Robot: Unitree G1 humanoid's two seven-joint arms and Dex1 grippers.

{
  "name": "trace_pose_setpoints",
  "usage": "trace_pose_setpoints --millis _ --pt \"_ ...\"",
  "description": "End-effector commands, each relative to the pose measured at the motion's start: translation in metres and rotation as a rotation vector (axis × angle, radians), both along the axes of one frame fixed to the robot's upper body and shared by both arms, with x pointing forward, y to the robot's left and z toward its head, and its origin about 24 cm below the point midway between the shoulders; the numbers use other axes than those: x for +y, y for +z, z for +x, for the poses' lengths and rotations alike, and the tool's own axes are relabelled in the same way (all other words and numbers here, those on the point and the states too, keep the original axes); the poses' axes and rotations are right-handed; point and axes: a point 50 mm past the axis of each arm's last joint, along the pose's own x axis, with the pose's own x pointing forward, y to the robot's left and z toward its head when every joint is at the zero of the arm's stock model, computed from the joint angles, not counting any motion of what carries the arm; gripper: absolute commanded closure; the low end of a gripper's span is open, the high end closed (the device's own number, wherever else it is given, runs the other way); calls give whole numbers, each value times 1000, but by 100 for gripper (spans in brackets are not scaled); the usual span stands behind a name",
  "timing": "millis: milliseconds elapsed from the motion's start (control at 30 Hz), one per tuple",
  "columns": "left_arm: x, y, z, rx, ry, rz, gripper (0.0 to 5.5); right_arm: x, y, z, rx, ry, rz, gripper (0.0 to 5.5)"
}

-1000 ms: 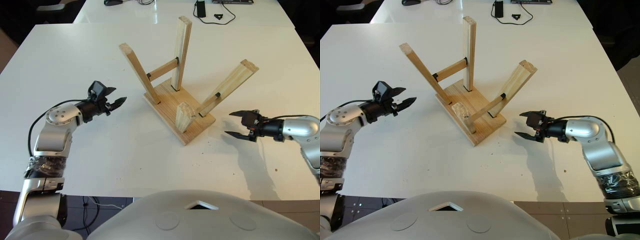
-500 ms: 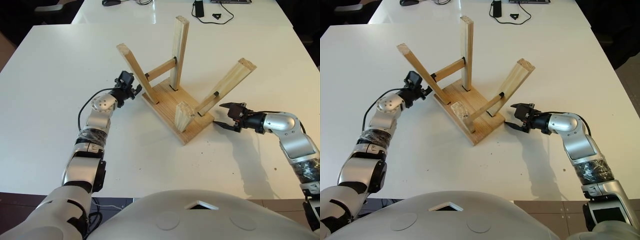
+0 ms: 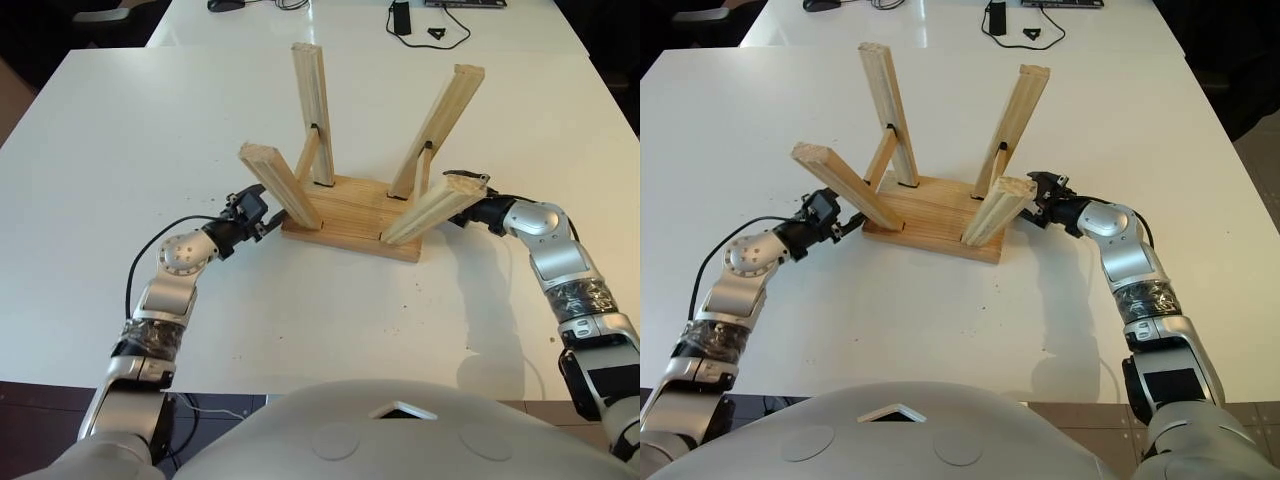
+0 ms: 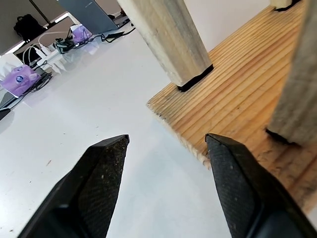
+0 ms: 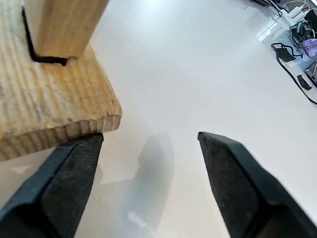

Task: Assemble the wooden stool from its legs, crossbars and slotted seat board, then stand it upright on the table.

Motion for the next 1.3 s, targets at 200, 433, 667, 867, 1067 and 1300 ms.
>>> trace_pose_setpoints --millis 200,433,667,867,1067,1300 --pt "31 10 -24 57 132 44 262 -42 22 -27 -18 -60 13 196" --pt "26 -16 -32 58 121 143 262 -26 9 -63 113 77 5 196" --pt "14 -35 -39 73 31 186 339 -2 0 -78 190 179 41 196" --pt "-15 -19 -44 97 -57 -12 339 17 5 -85 217 218 147 196" --pt "-24 5 -57 122 -84 -152 339 17 26 -86 219 229 228 196" --pt "-28 39 -69 243 -103 -379 339 0 51 -100 236 329 171 196"
